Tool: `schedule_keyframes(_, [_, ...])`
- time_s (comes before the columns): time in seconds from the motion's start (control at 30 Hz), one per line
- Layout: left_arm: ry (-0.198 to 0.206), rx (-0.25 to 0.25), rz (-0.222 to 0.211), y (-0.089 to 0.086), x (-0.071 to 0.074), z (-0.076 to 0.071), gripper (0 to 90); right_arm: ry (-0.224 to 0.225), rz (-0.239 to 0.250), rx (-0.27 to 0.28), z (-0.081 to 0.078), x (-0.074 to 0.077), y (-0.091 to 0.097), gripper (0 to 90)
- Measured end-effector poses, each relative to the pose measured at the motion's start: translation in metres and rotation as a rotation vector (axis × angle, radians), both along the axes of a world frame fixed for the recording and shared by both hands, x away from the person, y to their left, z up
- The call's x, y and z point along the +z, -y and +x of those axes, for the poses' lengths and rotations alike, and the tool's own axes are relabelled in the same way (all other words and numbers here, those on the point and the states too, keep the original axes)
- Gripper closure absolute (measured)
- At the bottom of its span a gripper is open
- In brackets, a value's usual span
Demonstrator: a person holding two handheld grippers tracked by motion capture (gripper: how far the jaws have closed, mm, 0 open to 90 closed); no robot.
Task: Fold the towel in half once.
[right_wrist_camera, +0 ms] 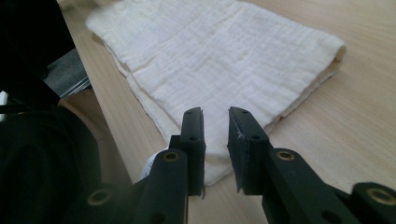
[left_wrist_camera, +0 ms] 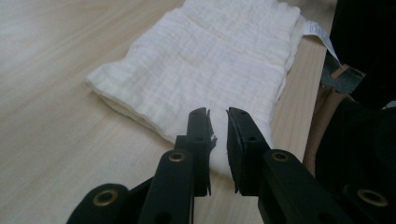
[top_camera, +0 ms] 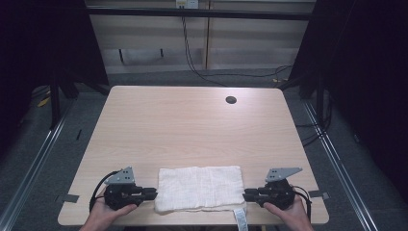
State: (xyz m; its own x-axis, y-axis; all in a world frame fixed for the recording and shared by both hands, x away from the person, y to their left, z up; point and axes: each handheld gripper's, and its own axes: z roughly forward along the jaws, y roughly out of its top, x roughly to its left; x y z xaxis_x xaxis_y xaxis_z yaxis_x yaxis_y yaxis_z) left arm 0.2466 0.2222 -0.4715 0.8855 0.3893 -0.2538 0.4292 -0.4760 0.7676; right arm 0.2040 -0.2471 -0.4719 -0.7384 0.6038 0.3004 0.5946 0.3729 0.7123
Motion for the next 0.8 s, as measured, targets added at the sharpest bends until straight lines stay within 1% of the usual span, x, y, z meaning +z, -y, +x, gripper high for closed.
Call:
schedule_keyframes(0.03, [0.010,0.007,0.003,0.001,0.001,0.002,79.1,0.004,0.009,-0.003,0.000,0.001,0.000,75.5])
schedule_keyframes(0.07, [0.012,0.010,0.007,0.002,0.001,0.005,78.6,0.007,0.006,-0.005,0.001,0.002,0.000,74.8])
schedule_keyframes(0.17, [0.009,0.030,0.020,0.006,0.002,0.015,75.7,0.007,0.003,-0.006,0.006,0.003,-0.007,73.0])
schedule_keyframes(0.2, [0.007,0.038,0.015,0.008,0.002,0.019,74.0,0.010,-0.001,-0.007,0.008,0.003,-0.010,72.2])
schedule_keyframes(0.23, [0.002,0.046,0.018,0.009,0.002,0.022,72.8,0.014,-0.002,-0.003,0.010,0.004,-0.014,71.0])
schedule_keyframes(0.3, [-0.008,0.050,0.027,0.011,0.000,0.030,71.5,0.015,-0.005,0.017,0.014,0.006,-0.022,68.7])
schedule_keyframes(0.33, [-0.008,0.056,0.041,0.014,0.000,0.033,70.2,0.018,-0.015,0.028,0.016,0.006,-0.027,67.3])
schedule_keyframes(0.4, [-0.020,0.047,0.044,0.020,-0.002,0.039,68.6,0.017,-0.018,0.050,0.020,0.008,-0.038,64.9])
schedule_keyframes(0.5, [-0.026,0.035,0.072,0.031,-0.007,0.048,67.5,0.013,-0.036,0.082,0.025,0.006,-0.055,62.5])
schedule_keyframes(0.53, [-0.029,0.026,0.070,0.034,-0.009,0.049,67.6,0.008,-0.048,0.102,0.027,0.003,-0.064,61.1])
schedule_keyframes(0.57, [-0.028,0.009,0.061,0.035,-0.011,0.048,69.8,0.007,-0.059,0.114,0.027,0.001,-0.070,59.3])
schedule_keyframes(0.6, [-0.011,0.007,0.061,0.037,-0.012,0.047,77.3,0.010,-0.074,0.127,0.028,-0.001,-0.077,59.2])
schedule_keyframes(0.63, [-0.013,0.004,0.076,0.038,-0.013,0.046,79.6,0.012,-0.085,0.141,0.028,-0.004,-0.082,59.3])
schedule_keyframes(0.7, [-0.021,-0.005,0.090,0.040,-0.016,0.047,80.7,0.010,-0.093,0.151,0.028,-0.008,-0.089,59.0])
schedule_keyframes(0.73, [-0.029,-0.001,0.089,0.040,-0.018,0.048,80.6,0.013,-0.104,0.159,0.028,-0.011,-0.092,58.8])
schedule_keyframes(0.8, [-0.032,0.005,0.107,0.041,-0.020,0.049,76.4,0.014,-0.129,0.166,0.028,-0.016,-0.095,57.8])
